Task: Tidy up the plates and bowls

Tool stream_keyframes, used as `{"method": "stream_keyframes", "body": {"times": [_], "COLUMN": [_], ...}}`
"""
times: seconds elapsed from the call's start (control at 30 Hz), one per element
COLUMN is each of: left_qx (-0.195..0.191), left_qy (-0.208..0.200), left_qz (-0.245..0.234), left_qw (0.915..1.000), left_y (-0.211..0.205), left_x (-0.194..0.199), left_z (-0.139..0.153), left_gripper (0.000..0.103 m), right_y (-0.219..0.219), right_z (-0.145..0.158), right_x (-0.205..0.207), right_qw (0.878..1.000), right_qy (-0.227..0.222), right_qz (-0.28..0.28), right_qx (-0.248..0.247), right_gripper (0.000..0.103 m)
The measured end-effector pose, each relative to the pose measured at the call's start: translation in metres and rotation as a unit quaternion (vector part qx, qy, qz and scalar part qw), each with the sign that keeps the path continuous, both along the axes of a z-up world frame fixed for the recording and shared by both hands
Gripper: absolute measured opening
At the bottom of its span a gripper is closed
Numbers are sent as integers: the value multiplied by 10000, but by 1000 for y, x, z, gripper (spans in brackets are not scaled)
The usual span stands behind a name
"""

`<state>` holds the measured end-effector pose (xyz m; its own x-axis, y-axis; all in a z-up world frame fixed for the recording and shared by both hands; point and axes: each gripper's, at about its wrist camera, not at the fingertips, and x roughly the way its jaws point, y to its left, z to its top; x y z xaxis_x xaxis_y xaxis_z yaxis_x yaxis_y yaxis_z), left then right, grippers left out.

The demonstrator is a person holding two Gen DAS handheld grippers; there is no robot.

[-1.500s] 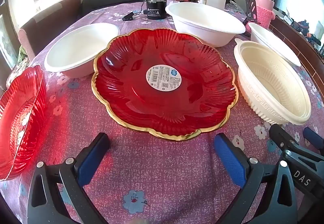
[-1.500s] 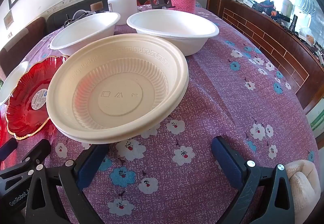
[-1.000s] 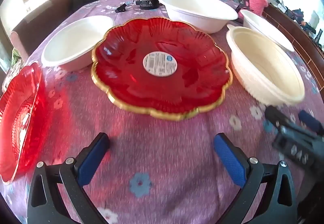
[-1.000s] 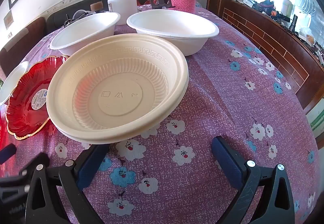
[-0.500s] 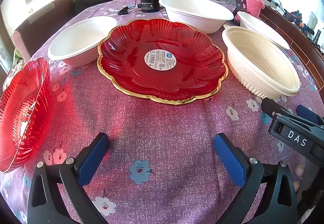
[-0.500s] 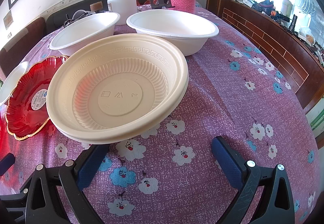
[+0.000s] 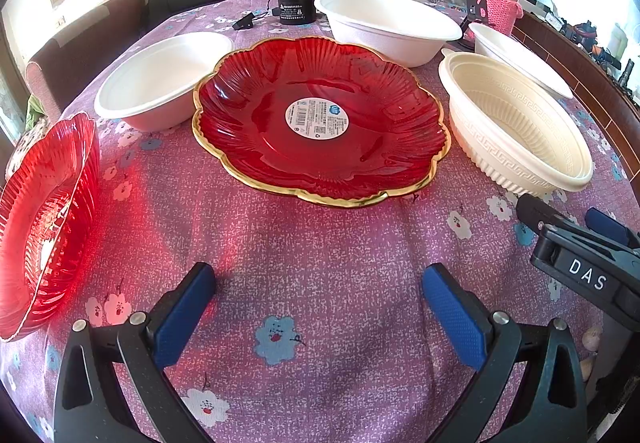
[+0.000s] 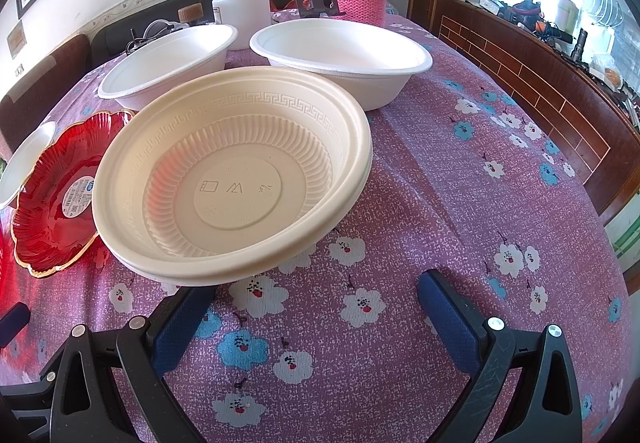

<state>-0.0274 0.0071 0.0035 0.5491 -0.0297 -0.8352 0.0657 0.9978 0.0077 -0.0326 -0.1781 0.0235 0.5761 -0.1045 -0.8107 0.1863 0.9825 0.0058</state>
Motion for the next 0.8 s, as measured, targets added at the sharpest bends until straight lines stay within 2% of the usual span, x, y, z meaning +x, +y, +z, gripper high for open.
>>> {"method": "stream_keyframes", "body": {"times": [0.63,0.8], "left_qx": [7,16], "left_qy": [-16,162], "left_qz": [22,-131], "left_qw": [10000,9998], "left_y": [2,2], "left_x": [-2,0], "left_z": [1,1], "left_gripper": [103,103], "right_y": [-2,-2], "right_z": [1,1], "right_x": [-3,0], "right_qw": [9990,9989], "right_qy": [245,284], "right_qz": [350,358], "right_qx": [94,79], "right_gripper": [102,102]}}
